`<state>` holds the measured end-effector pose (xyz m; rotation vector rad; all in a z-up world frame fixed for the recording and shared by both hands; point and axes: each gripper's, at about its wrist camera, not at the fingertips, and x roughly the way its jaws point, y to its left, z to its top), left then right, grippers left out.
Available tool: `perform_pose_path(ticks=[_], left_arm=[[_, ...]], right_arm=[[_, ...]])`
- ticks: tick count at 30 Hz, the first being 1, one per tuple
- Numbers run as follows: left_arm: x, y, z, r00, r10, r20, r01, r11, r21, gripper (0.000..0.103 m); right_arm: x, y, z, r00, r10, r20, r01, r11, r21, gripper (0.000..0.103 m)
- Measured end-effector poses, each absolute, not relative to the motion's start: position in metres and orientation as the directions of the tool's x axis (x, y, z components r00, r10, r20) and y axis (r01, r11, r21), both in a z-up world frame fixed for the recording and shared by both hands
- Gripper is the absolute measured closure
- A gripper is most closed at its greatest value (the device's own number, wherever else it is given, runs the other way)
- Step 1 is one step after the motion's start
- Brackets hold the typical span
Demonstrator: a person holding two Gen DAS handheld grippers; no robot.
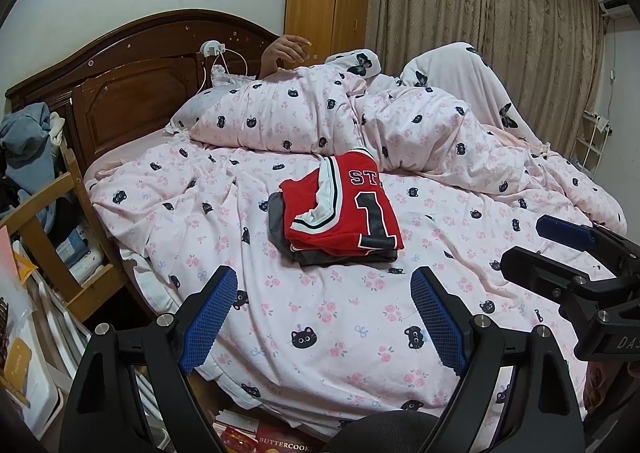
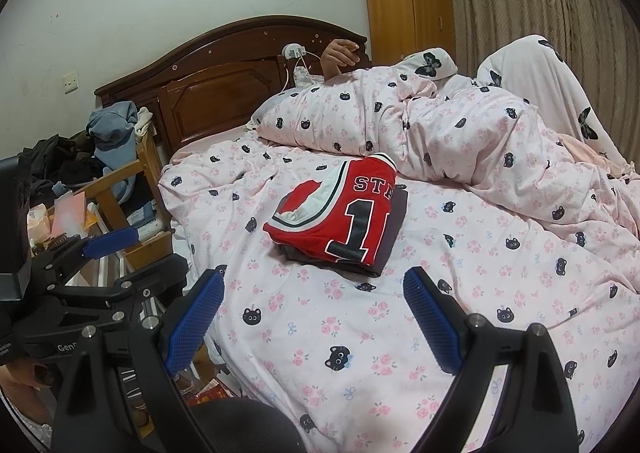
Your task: Fold clothes
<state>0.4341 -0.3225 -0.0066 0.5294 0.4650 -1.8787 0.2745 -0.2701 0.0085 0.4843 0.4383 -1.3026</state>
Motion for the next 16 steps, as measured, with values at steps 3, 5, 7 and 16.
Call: perform_pose_path(ticks=[3, 5, 7, 16], left_arm=[[0.4332, -0.3224, -0.0059, -0.322, -0.765, -0.558, 0.936, -0.347, -0.064, 0.017], [0.4328, -0.3219, -0.0057, -0.321, -0.767, -0.555, 0.936, -0.348, -0.059, 0.017], [0.4322, -0.3208, -0.0052, -0.318, -0.771, -0.551, 0.936, -0.349, -0.053, 0.017], [0.4315, -0.3186, -0.0024, -0.318, -0.777, -0.543, 0.936, -0.347, -0.051, 0.017]], right_arm=[[0.2737, -0.2694, 0.0087, 0.211, -0.8, -0.561, 0.977, 0.192, 0.094, 0.01], [0.2732, -0.2694, 0.0085, 0.212, -0.8, -0.561, 0.977, 0.192, 0.095, 0.01], [0.2726, -0.2693, 0.0087, 0.214, -0.799, -0.562, 0.976, 0.193, 0.097, 0.01], [0.2715, -0.2687, 0.0096, 0.216, -0.798, -0.562, 0.976, 0.192, 0.102, 0.01]])
